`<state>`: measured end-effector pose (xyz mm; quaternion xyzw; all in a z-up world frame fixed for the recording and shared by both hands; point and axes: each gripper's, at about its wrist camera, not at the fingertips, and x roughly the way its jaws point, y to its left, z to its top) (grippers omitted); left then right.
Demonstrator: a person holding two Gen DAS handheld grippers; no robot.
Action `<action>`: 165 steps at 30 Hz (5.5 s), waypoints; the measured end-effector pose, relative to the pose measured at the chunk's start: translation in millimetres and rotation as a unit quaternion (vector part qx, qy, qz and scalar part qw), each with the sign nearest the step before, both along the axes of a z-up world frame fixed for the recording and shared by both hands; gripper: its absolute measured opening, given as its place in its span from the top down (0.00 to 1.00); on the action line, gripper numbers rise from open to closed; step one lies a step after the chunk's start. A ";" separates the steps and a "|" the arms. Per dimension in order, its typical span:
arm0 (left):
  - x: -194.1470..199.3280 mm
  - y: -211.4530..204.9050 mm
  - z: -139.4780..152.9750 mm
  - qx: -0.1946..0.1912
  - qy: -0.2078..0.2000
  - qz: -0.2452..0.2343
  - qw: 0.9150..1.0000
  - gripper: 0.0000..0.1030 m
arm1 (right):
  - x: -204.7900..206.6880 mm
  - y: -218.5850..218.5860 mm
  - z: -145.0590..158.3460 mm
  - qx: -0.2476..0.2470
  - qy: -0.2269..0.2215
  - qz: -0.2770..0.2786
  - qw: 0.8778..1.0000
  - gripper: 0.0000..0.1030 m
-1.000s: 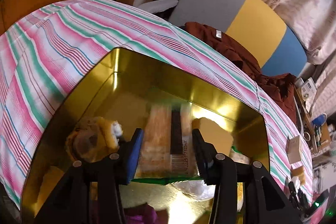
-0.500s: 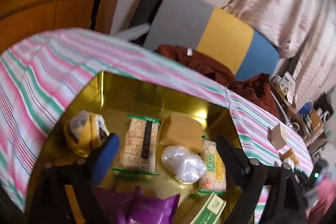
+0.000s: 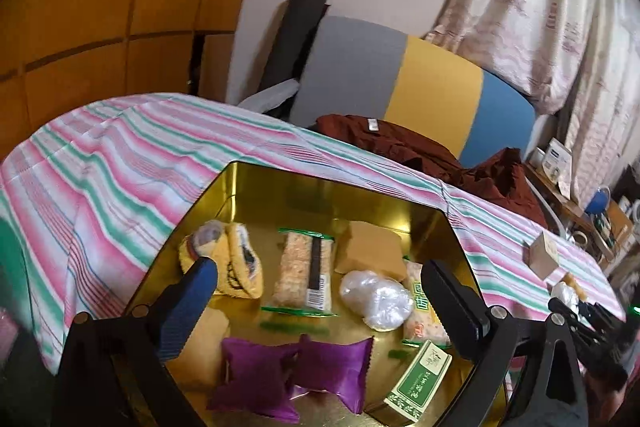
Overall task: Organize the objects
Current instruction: 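Release the cracker packet with the left gripper while the right gripper drops the white bag into the tray, then move both open grippers from the tray toward the cream box and sponge, then grasp the yellow sponge with the right gripper and lift it, then grasp the cream paper box with the left gripper while the right gripper holds the sponge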
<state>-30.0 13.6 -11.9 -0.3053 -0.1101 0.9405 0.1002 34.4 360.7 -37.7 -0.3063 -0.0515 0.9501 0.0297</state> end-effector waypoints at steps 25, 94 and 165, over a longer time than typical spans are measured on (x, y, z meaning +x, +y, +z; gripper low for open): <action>-5.2 -44.7 4.6 0.048 -0.038 0.093 0.994 0.00 | -71.1 -160.4 -6.6 -0.193 -0.131 0.158 0.960 0.59; 63.5 135.0 -9.4 -0.047 -0.068 -0.208 0.975 0.00 | 52.2 137.4 -36.7 -0.113 -0.092 -0.226 0.963 0.55; 40.0 314.6 -21.3 -0.160 -0.085 -0.330 0.926 0.00 | 28.0 231.0 -40.9 -0.114 -0.041 -0.285 0.951 0.53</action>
